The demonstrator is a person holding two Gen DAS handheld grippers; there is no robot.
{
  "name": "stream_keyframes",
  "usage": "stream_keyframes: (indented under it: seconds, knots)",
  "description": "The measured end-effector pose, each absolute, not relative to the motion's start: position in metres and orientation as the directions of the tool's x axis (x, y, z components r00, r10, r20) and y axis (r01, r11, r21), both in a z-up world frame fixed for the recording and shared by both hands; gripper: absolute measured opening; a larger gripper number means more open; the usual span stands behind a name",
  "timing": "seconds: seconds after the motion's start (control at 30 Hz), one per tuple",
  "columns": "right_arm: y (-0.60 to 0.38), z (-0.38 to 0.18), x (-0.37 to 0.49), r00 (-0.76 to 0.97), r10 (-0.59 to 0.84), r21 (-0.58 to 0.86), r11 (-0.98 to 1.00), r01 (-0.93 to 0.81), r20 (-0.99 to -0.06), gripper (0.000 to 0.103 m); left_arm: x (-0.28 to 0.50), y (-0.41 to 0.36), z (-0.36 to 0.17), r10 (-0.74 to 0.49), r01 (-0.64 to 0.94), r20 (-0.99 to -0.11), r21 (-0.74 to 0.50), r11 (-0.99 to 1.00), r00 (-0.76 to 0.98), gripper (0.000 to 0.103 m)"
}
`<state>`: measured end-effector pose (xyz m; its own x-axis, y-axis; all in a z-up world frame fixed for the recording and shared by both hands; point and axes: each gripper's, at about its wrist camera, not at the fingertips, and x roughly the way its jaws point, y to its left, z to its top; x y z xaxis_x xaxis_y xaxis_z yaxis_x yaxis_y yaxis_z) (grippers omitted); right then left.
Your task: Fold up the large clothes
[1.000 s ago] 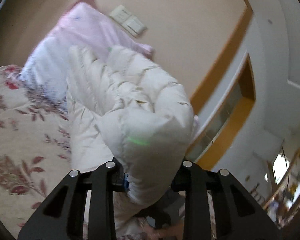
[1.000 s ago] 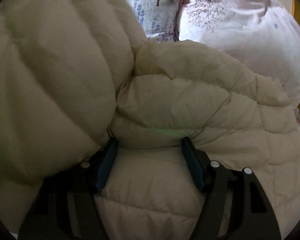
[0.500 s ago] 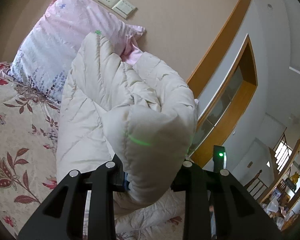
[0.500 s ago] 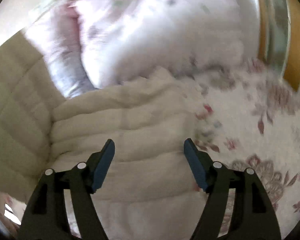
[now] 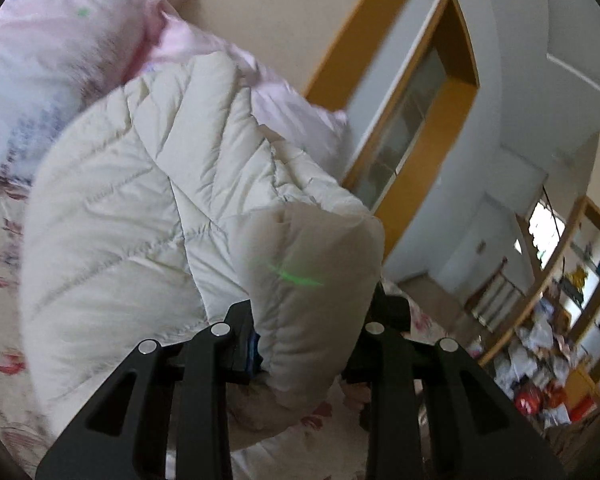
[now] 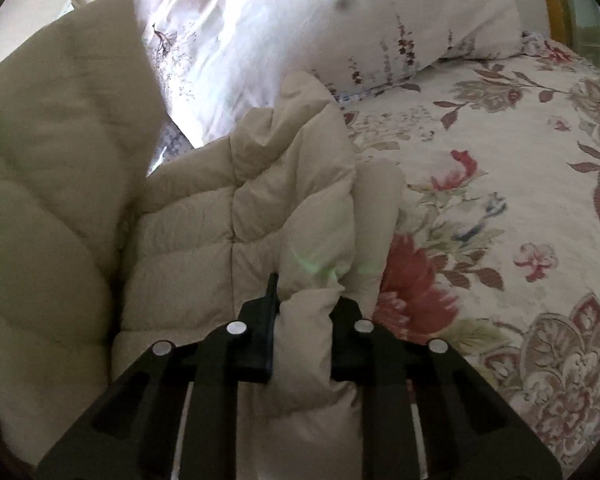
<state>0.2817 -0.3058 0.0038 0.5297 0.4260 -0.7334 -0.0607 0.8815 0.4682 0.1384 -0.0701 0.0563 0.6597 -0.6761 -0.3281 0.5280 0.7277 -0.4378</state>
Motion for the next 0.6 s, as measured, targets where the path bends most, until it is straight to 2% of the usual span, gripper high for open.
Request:
stream_keyframes:
  seconds: [0.13,0.23,0.27,0.3,0.4,0.47,0.53,0.6]
  knots:
    - [-0.305,0.003,0.284,0.525,0.426,0.457,0.886,-0.077,-0.737,0.023,0.146,-0.095,0.037,-0.666,0.532,-0.429,-0.402,0.745,0.61,0.028]
    - [-0.322,0.008,0.28,0.548,0.382,0.424,0.904,-0.054,-0.744,0.036,0.153,-0.104,0.025,-0.65,0.53,-0.483,-0.379,0.759,0.587,0.029]
    - [-0.33,0.011,0.278,0.56,0.359,0.412,0.911,-0.034,-0.747,0.047,0.153,-0.106,0.024,-0.646,0.528,-0.495,-0.375,0.762,0.581,0.029]
    - [-0.342,0.014,0.275,0.58,0.32,0.392,0.92,-0.001,-0.749,0.053,0.155,-0.108,0.021,-0.641,0.526,-0.511,-0.371,0.766,0.573,0.031]
    - [-0.372,0.029,0.269,0.63,0.247,0.379,0.922,0.082,-0.736,0.054,0.159,-0.118,0.011,-0.617,0.515,-0.567,-0.354,0.781,0.546,0.032]
    - [-0.384,0.043,0.266,0.662,0.248,0.407,0.908,0.095,-0.707,0.054,0.163,-0.123,0.006,-0.601,0.513,-0.595,-0.338,0.789,0.534,0.032]
    - [-0.388,0.06,0.263,0.696,0.295,0.456,0.889,0.052,-0.655,0.055,0.163,-0.127,0.003,-0.587,0.512,-0.613,-0.321,0.797,0.529,0.033]
    - [-0.385,0.08,0.262,0.707,0.397,0.529,0.848,-0.039,-0.585,0.064,0.164,-0.129,0.001,-0.572,0.51,-0.628,-0.305,0.804,0.528,0.033]
